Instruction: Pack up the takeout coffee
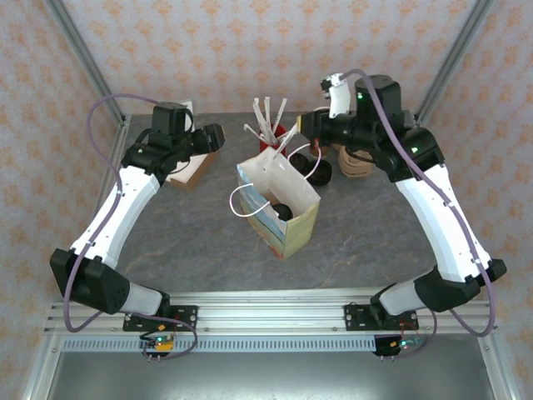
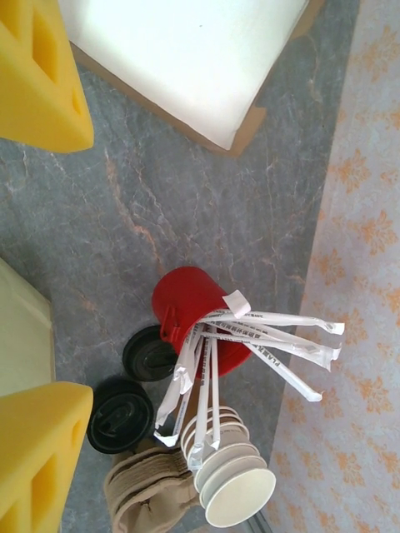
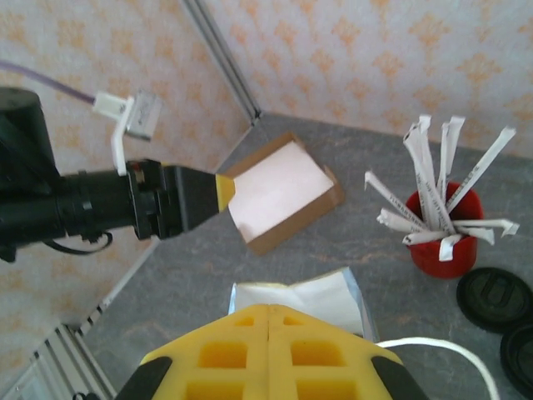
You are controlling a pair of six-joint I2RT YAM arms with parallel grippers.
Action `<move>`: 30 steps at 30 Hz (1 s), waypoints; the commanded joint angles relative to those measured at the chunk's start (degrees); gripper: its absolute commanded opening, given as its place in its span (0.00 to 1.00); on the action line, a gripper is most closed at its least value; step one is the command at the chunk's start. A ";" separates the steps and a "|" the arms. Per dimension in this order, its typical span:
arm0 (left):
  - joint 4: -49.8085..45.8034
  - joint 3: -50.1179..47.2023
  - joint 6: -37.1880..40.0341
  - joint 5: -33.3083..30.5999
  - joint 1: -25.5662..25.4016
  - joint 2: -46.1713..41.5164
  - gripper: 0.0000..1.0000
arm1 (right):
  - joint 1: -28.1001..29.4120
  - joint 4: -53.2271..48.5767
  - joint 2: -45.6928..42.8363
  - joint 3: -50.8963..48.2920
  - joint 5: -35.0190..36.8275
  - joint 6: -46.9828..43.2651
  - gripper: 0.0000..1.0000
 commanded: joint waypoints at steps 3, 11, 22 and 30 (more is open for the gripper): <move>1.59 -1.39 -0.64 -1.01 0.14 -2.39 0.74 | 2.33 1.69 1.70 -4.52 0.45 -2.31 0.02; 1.77 -2.54 -0.55 -1.52 0.11 -2.22 0.74 | 5.79 2.87 6.74 -9.46 2.21 -3.34 0.13; 3.66 -8.13 -0.43 -8.32 0.85 -2.57 0.73 | 5.58 -1.64 5.12 -4.22 11.20 -8.22 0.47; 4.54 -9.77 -4.87 -8.45 10.38 2.13 0.72 | 1.79 11.29 -3.70 -10.62 19.39 -4.83 0.60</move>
